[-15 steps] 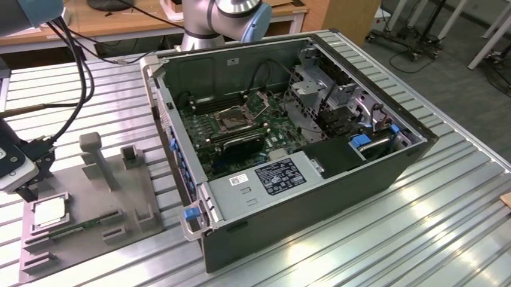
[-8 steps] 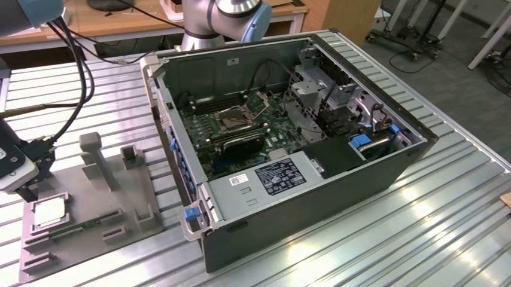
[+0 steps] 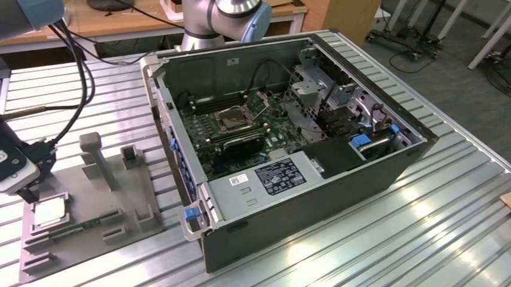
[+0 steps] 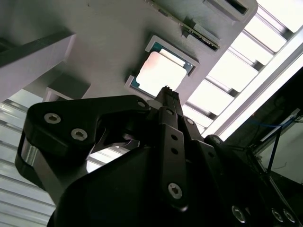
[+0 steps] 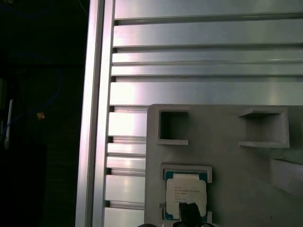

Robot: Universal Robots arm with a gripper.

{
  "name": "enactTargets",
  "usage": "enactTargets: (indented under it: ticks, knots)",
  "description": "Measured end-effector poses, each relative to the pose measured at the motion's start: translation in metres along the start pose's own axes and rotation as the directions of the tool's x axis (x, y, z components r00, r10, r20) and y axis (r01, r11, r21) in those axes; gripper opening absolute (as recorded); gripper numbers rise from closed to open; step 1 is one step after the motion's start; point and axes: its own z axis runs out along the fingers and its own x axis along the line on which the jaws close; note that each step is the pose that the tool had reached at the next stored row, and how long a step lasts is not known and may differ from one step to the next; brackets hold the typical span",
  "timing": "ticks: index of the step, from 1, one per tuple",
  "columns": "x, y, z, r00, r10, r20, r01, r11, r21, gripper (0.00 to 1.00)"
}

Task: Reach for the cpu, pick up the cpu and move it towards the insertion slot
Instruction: 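Reach for the cpu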

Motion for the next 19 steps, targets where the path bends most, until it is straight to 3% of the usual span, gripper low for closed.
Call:
enactTargets:
  ticks: [9,19]
  knots:
    - [0.0002,-0.0026,0.0113,1.0000,0.000,-0.0001,0.000,1.0000,0.0000,0.10]
    - [0.0002,-0.0049,0.0144,1.0000,0.000,-0.0001,0.000,1.0000,0.0002,0.10]
